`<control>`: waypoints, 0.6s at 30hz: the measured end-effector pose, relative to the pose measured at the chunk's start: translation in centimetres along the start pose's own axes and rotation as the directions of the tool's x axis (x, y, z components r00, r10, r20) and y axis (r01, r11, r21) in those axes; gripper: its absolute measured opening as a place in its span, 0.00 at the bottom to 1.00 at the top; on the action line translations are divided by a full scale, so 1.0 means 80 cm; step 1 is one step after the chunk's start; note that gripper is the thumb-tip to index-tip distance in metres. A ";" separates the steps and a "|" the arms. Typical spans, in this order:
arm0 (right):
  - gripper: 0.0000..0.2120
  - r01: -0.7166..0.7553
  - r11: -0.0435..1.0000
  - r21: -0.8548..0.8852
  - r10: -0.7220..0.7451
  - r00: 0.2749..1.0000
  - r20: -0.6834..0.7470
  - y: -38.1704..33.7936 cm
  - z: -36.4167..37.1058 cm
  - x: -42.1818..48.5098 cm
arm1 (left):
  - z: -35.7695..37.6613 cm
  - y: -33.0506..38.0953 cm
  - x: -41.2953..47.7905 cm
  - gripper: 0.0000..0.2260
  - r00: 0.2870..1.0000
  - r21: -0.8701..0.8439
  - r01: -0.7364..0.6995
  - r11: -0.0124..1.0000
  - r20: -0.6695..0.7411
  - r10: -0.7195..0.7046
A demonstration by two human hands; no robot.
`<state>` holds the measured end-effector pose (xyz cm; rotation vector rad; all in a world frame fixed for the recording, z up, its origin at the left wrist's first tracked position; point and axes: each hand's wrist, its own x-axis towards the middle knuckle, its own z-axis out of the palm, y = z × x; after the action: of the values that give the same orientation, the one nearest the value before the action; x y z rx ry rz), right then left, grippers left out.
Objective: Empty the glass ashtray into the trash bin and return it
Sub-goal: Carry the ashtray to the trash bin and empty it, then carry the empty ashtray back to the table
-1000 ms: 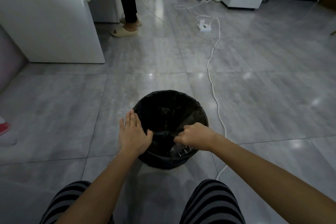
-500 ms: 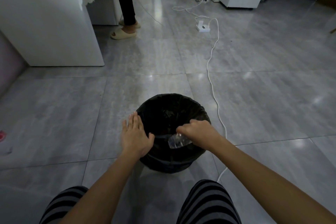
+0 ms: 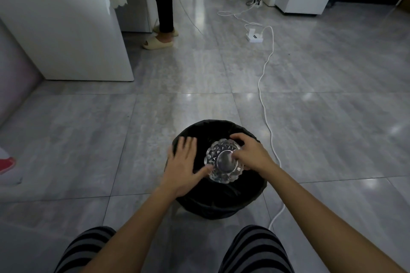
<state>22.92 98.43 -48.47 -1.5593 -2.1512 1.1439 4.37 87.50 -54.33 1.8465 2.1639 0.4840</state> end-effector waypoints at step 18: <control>0.19 -0.194 0.898 0.396 0.095 0.962 0.256 -0.211 -0.187 -0.102 | -0.283 0.142 -0.012 0.54 0.996 -0.124 -0.007 0.992 0.089 0.018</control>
<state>23.53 95.86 -24.65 -1.4626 -1.7667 1.7779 5.71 86.20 -29.05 1.7814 2.0188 0.5153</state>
